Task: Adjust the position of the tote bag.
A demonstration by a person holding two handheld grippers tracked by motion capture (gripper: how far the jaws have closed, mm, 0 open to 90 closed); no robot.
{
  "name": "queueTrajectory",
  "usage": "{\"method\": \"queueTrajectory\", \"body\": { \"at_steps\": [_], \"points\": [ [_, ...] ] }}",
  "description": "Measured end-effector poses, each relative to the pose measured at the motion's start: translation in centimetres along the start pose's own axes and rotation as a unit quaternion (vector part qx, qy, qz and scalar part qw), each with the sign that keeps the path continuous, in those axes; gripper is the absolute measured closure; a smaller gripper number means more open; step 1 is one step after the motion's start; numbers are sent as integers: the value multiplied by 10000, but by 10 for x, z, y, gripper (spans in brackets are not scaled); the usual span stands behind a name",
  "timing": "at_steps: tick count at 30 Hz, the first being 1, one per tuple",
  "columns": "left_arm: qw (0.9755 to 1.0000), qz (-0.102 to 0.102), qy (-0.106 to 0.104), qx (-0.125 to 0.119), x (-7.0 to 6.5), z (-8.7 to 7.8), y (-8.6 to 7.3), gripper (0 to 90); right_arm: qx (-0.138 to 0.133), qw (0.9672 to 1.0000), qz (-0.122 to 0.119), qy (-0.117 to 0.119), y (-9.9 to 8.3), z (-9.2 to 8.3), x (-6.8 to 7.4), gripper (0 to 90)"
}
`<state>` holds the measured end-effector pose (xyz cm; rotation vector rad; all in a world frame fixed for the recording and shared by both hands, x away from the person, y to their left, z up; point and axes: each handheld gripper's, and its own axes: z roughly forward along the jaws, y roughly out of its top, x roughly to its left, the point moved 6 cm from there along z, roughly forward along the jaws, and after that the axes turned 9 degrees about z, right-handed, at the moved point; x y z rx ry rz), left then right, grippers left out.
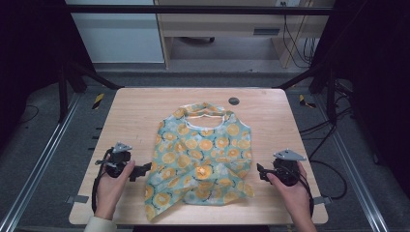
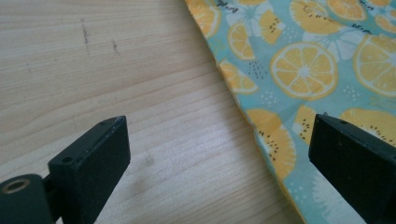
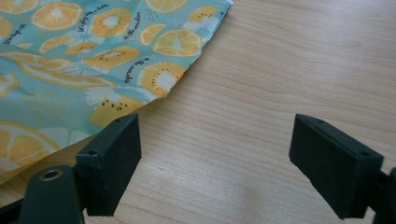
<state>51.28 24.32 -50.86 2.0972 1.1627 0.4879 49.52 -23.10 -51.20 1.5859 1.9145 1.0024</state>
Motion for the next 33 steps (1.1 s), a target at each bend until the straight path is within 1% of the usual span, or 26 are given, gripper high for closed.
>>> {"method": "queueTrajectory", "body": {
  "at_steps": [1, 3, 4, 5, 6, 7, 8, 9, 11, 13, 15, 16, 18, 20, 21, 24, 25, 26, 28, 29, 32, 33],
  "points": [
    [10000, -5, -11, 5, 0, 1, -1, 45, 4, 10000, 26, 1, 0, 0, 0, 189],
    [10000, -66, -48, -5, 0, 3, 0, 45, 7, 9998, 140, 137, 0, -1, 2, 213],
    [9999, -80, -64, 7, 0, 2, 2, 45, 14, 9997, 188, 155, 1, -2, 3, 227],
    [10000, -65, -73, -5, -1, 2, 5, 45, 6, 9995, 228, 231, 2, -2, 4, 242],
    [10000, 14, 22, -19, 0, 2, 10, 45, 27, 9994, 219, 282, 3, -2, 5, 258],
    [9999, 103, 135, -10, 0, 2, 14, 45, 59, 9996, 149, 248, 5, -1, 6, 267],
    [9997, 165, 178, 1, -1, 2, 18, 45, 103, 9996, 53, 240, 7, 0, 7, 274],
    [9995, 260, 200, 18, -2, 4, 23, 45, 118, 9996, -1, 253, 9, 2, 8, 283],
    [9992, 349, 120, 118, -3, 12, 31, 45, 211, 9991, 48, 359, 16, 8, 12, 304],
    [9991, 351, -22, 218, -2, 22, 39, 45, 269, 9989, 18, 387, 26, 17, 13, 315],
    [9993, 244, -129, 271, 3, 32, 49, 47, 323, 9988, -17, 379, 38, 28, 14, 333],
    [9993, 203, -135, 297, 5, 36, 54, 51, 379, 9985, 21, 389, 45, 34, 14, 334],
    [9990, 264, -14, 371, 11, 44, 64, 51, 420, 9981, 103, 444, 60, 45, 14, 356],
    [9984, 332, 89, 446, 14, 53, 71, 51, 471, 9980, 99, 403, 73, 57, 14, 374],
    [9981, 371, 129, 477, 16, 57, 75, 51, 479, 9981, 57, 378, 79, 63, 15, 386],
    [9971, 442, 209, 588, 17, 69, 81, 50, 536, 9977, 92, 397, 92, 79, 20, 415],
    [9970, 448, 246, 589, 18, 72, 83, 50, 557, 9977, 80, 369, 96, 84, 21, 418],
    [9972, 389, 268, 575, 19, 75, 83, 51, 578, 9977, 88, 331, 99, 88, 23, 417],
    [9972, 342, 303, 590, 21, 80, 84, 51, 595, 9977, 164, 283, 104, 98, 25, 404],
    [9974, 318, 320, 569, 22, 81, 84, 51, 649, 9974, 201, 246, 106, 102, 25, 396],
    [9967, 395, 418, 576, 24, 85, 86, 52, 692, 9970, 294, 168, 109, 113, 24, 388],
    [9967, 377, 442, 563, 25, 85, 87, 52, 698, 9968, 349, 172, 108, 116, 23, 387]
  ]
}}
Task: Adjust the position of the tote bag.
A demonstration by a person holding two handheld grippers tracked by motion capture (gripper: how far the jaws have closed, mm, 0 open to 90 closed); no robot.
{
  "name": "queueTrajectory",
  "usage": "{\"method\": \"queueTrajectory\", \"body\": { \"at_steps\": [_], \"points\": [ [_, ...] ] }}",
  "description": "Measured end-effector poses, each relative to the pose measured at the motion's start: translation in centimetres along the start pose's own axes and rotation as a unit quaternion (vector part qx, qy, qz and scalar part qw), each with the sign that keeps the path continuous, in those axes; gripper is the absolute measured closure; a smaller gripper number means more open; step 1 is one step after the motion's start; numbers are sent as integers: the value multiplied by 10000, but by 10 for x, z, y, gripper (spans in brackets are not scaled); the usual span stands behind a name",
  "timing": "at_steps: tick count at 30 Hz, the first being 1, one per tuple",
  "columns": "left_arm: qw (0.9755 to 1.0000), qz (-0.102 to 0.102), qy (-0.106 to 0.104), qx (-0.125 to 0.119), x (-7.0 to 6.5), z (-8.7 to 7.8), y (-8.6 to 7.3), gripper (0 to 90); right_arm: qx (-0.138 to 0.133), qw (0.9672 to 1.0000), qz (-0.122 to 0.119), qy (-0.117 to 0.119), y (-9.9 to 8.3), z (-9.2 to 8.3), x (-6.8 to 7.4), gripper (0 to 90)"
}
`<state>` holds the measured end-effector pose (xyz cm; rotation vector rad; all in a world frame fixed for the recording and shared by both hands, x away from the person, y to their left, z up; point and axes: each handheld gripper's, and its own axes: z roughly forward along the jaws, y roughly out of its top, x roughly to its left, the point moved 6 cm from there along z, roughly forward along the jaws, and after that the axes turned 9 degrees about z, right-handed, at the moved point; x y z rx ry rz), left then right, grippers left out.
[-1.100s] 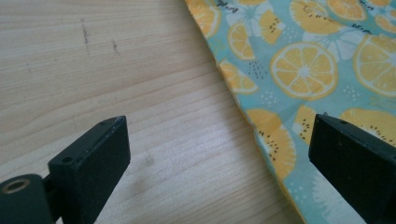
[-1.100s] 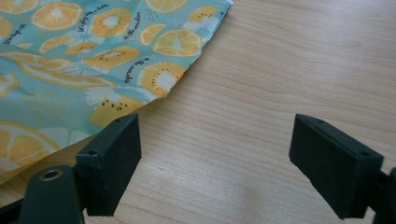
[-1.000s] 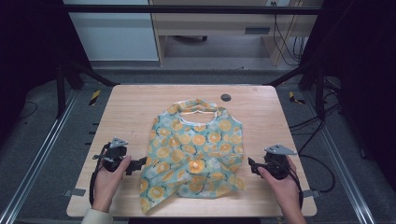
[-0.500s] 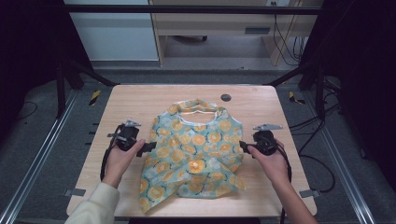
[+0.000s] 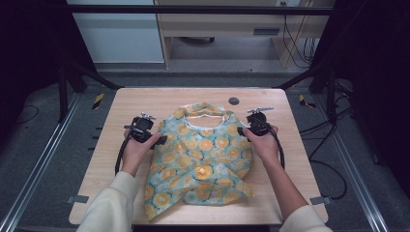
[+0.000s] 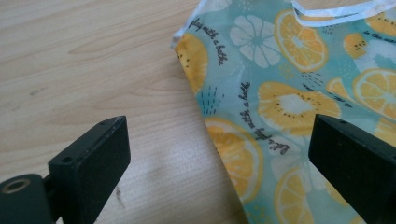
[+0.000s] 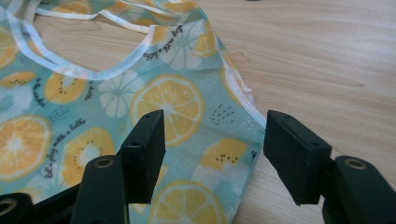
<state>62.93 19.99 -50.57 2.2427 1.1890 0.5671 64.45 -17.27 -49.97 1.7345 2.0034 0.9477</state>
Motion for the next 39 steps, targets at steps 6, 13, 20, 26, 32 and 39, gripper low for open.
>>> {"method": "queueTrajectory", "body": {
  "at_steps": [6, 13, 20, 26, 32, 39],
  "points": [
    [9999, -136, -28, -5, 2, 3, 3, 54, 132, 9995, 299, -11, -4, 15, -6, 370],
    [9998, -159, -132, 40, -6, 11, 5, 53, 259, 9992, 304, -65, -11, 23, -8, 351],
    [9998, -134, -171, 34, -13, 14, 8, 61, 315, 9988, 347, -121, -13, 29, -9, 357],
    [9998, -113, -130, 25, -13, 14, 9, 98, 323, 9990, 297, -110, -13, 29, -6, 422],
    [9998, -153, -92, 69, -10, 14, 8, 154, 358, 9991, 199, -88, -13, 29, -3, 521],
    [9998, -204, -51, -22, -5, 11, 8, 222, 457, 9988, -42, -140, -17, 31, 1, 667]
  ]
}}
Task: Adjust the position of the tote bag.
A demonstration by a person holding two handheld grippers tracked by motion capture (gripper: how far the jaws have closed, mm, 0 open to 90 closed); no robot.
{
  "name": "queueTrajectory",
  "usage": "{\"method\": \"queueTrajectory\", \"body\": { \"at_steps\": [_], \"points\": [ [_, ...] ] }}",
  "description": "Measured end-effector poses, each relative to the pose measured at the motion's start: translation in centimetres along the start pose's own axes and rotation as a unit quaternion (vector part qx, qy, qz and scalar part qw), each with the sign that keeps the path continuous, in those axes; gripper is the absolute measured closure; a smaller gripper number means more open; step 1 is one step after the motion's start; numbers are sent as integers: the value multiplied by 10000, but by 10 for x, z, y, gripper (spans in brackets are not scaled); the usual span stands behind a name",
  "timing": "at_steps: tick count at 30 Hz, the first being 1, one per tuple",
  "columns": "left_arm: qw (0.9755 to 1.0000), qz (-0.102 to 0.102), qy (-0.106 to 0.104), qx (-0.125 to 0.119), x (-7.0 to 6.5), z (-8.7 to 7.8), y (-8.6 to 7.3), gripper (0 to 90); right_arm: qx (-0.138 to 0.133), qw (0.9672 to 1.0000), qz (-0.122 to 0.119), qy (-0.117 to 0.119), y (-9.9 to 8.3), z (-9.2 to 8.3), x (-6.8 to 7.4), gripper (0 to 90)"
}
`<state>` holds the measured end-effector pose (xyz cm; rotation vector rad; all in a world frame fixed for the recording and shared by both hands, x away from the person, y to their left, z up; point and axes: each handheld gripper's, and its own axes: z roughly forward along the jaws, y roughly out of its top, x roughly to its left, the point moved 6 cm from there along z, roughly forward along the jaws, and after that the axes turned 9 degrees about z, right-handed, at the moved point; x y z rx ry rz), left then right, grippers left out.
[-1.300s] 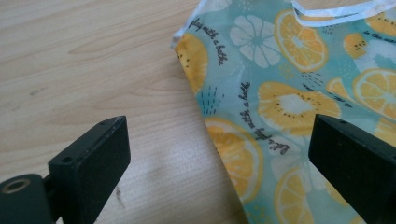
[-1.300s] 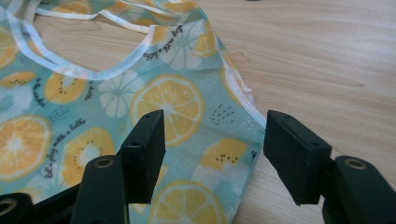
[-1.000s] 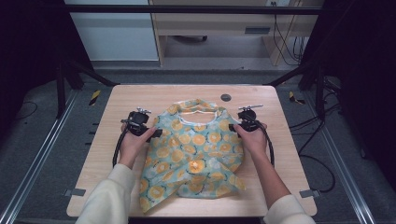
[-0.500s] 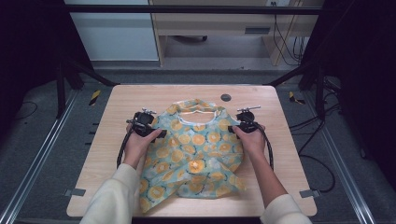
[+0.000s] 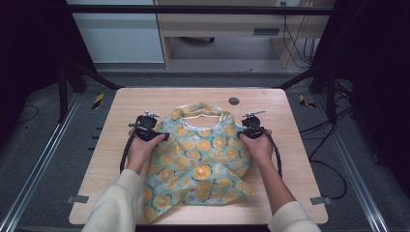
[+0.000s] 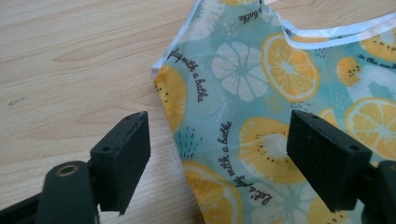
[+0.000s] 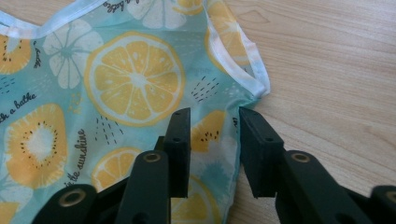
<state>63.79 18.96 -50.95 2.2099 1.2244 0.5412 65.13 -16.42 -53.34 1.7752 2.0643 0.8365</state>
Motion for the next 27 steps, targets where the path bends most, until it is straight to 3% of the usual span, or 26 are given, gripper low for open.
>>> {"method": "queueTrajectory", "body": {
  "at_steps": [6, 11, 27],
  "points": [
    [10000, -44, 70, 28, 6, 1, -3, 269, 24, 9999, -145, -18, -1, 0, 0, 812],
    [9999, -110, -1, 96, 7, 4, -8, 305, 23, 9998, -203, 32, -1, 0, 1, 873],
    [9997, -16, -72, 247, 3, 12, -15, 471, -39, 9996, -245, 136, -1, 1, 4, 900]
  ]
}}
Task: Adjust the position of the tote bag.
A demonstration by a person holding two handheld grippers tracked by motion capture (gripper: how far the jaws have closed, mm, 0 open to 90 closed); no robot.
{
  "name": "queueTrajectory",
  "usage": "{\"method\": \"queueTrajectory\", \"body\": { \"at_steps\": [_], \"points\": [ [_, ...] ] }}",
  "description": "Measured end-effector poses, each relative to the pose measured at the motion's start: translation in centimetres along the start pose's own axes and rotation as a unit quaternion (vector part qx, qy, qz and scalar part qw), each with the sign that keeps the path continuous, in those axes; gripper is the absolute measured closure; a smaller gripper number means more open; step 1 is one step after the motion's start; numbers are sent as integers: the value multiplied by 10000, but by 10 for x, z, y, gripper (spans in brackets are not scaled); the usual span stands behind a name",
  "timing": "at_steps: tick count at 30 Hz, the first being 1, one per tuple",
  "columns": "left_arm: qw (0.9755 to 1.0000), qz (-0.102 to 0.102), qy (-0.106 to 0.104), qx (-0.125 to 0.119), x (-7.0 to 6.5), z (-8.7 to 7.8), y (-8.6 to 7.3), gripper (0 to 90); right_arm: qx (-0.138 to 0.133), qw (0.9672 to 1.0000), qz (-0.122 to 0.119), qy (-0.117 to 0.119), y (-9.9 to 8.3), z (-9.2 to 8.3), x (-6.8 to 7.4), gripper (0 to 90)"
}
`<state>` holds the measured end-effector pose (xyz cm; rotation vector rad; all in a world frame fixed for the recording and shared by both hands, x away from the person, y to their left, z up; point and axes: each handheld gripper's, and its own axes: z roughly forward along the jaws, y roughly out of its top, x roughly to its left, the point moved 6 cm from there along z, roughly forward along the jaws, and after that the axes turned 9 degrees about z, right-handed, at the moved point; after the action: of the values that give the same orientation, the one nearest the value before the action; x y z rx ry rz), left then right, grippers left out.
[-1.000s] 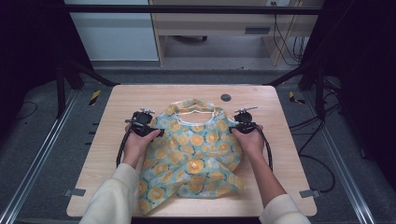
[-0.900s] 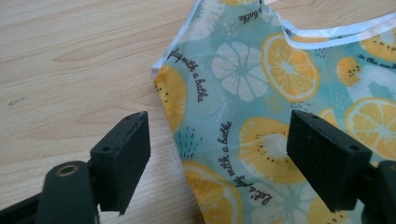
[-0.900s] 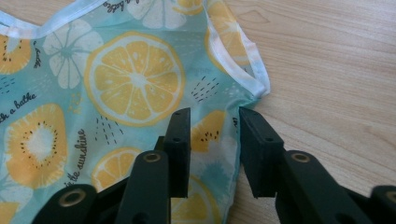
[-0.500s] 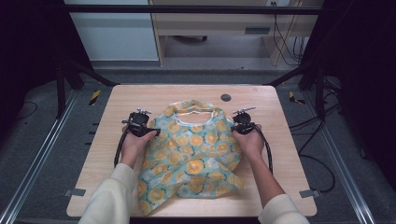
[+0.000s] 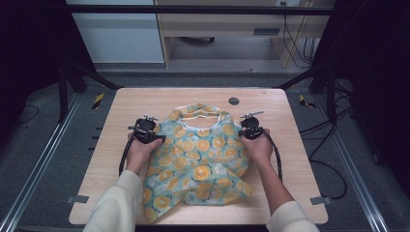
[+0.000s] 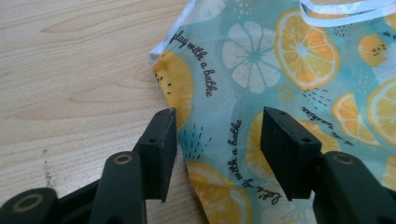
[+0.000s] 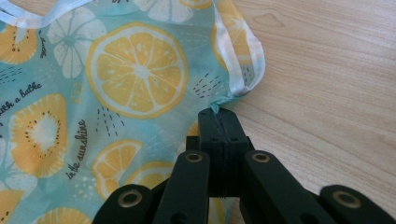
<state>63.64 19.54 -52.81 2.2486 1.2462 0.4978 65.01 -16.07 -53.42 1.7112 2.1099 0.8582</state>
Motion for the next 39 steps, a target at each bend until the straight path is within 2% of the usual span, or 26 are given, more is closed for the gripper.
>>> {"method": "queueTrajectory", "body": {
  "at_steps": [9, 16, 19, 22, 26, 31, 39],
  "points": [
    [10000, 27, 6, 44, 0, 1, -2, 532, 8, 10000, -8, 24, 0, 0, 0, 900],
    [9997, 217, 92, 23, 0, 0, -3, 717, 3, 10000, -4, 29, 0, 0, 0, 900],
    [9994, 347, 75, -20, -4, 1, -3, 813, -2, 10000, 9, 56, 0, -1, 1, 900],
    [9993, 357, 30, -43, -6, 1, -3, 883, -36, 9999, 18, 114, 1, -3, 1, 900],
    [9995, 308, 1, -86, -5, -1, -3, 900, -107, 9998, -3, 189, 2, -5, 2, 900],
    [9990, 367, 19, -243, -4, -9, 4, 900, -272, 9995, 16, 187, 7, -15, -3, 900],
    [9972, 583, 103, -465, -8, -25, 17, 900, -555, 9979, -23, 334, 14, -32, -9, 900]
  ]
}}
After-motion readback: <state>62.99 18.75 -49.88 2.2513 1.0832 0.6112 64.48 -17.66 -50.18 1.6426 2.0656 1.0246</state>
